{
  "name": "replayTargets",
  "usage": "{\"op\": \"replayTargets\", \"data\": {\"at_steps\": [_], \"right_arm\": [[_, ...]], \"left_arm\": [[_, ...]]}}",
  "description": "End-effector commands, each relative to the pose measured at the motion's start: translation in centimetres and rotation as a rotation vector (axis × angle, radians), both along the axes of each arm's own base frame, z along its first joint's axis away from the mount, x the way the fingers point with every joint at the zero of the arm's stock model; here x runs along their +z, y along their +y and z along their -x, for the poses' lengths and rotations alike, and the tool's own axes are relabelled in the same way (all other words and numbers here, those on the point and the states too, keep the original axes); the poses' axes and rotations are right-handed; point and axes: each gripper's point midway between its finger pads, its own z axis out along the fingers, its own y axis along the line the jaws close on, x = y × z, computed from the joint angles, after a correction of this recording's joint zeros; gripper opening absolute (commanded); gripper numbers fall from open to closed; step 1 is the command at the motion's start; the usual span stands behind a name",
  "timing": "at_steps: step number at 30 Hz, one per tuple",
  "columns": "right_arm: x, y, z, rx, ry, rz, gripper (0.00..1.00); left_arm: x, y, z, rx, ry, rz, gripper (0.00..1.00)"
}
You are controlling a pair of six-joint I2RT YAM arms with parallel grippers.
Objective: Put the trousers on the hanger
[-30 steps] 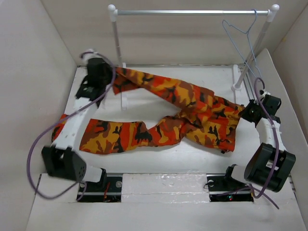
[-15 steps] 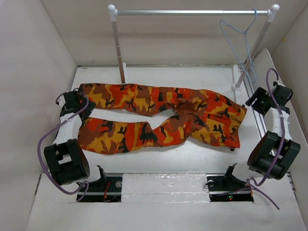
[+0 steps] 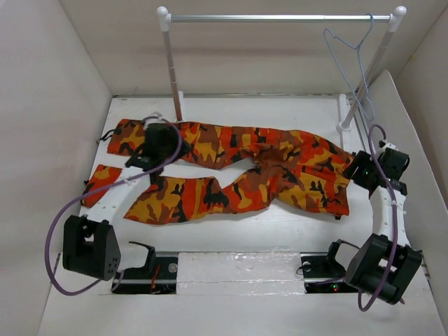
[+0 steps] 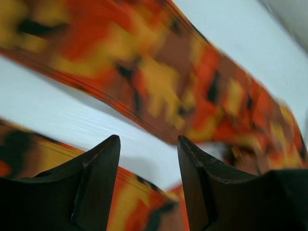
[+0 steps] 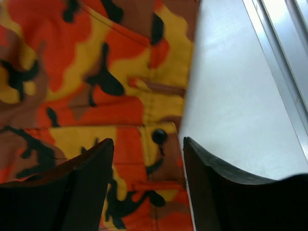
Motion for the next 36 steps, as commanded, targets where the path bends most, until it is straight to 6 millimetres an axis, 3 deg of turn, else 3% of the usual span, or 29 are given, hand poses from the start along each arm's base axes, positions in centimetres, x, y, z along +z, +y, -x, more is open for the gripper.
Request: {"op": "replayTargets", "data": {"at_steps": [1,2,3,5,6,8,9,10,11,13,15,17,21,23,28,29,30,32,33,35,36], "right_arm": [[-2.5,-2.1,3.2,-0.082,0.109,0.05,0.67],[-3.2,-2.0,3.9,-0.077,0.138,0.031,0.7],[-3.9,-2.0,4.6,-0.057,0.163,0.032,0.74],[-4.6,-2.1,4.7,-0.051,0.175,0.024,0.8],[-5.0,-2.5,4.7,-0.015,0.182,0.056,0.85],[-4.6,-2.1,2.6,0.056,0.121,0.033,0.85],[-5.8,-1.9,2.0,0.078,0.146,-0.01,0.86],[-5.1,-2.3,0.8,0.093,0.123,-0.015,0.86],[-5.2,-1.8,-1.7,0.164,0.051,-0.065,0.86],[-4.8,-1.8,-2.4,0.167,0.029,-0.082,0.86],[-3.8,-2.5,-3.8,0.159,-0.017,-0.067,0.86],[-4.5,-4.3,-4.3,0.094,0.021,-0.035,0.87],[-7.0,-5.5,-5.1,0.029,0.085,-0.072,0.87],[-7.7,-4.9,-6.0,0.046,0.077,-0.076,0.86],[-9.1,-3.0,-7.3,0.098,0.1,-0.12,0.7],[-8.9,-3.0,-7.6,0.095,0.084,-0.125,0.6],[-8.4,-2.8,-7.8,0.09,0.059,-0.137,0.32],[-6.9,-3.4,-8.3,0.07,0.013,-0.123,0.08],[-5.2,-3.8,-8.7,0.056,-0.025,-0.101,0.0],[-2.3,-5.2,-10.0,0.029,-0.074,-0.048,0.0],[-1.3,-5.9,-10.4,0.011,-0.082,-0.022,0.0]], "left_arm": [[1.2,-7.9,2.5,-0.242,-0.057,0.035,0.44],[1.1,-9.8,3.4,-0.293,-0.051,0.033,0.44],[0.8,-13.2,5.5,-0.395,-0.039,0.032,0.44],[-0.1,-15.6,7.4,-0.463,-0.016,0.006,0.46],[-0.4,-18.1,9.7,-0.55,-0.006,0.011,0.48],[-2.0,-20.7,12.4,-0.67,0.039,0.006,0.56],[-2.7,-21.4,13.3,-0.693,0.061,-0.008,0.58],[-4.0,-23.0,15.4,-0.757,0.102,-0.033,0.6],[-5.0,-23.8,16.4,-0.777,0.104,-0.073,0.69],[-5.6,-24.7,17.6,-0.814,0.114,-0.084,0.72],[-5.9,-25.6,18.4,-0.857,0.11,-0.088,0.77],[-6.5,-26.7,18.8,-0.889,0.105,-0.09,0.79],[-7.0,-28.3,17.8,-0.923,0.1,-0.126,0.82],[-7.5,-29.1,17.0,-0.933,0.099,-0.156,0.82],[-10.5,-30.0,16.0,-0.936,0.163,-0.241,0.83],[-11.1,-29.9,16.0,-0.936,0.177,-0.256,0.8],[-11.5,-29.9,15.9,-0.933,0.186,-0.263,0.78],[-12.4,-29.6,16.1,-0.933,0.198,-0.268,0.66],[-12.5,-29.6,16.2,-0.936,0.197,-0.266,0.55],[-12.8,-29.3,16.5,-0.939,0.207,-0.267,0.12],[-12.9,-29.3,16.8,-0.957,0.215,-0.258,0.05]]}}
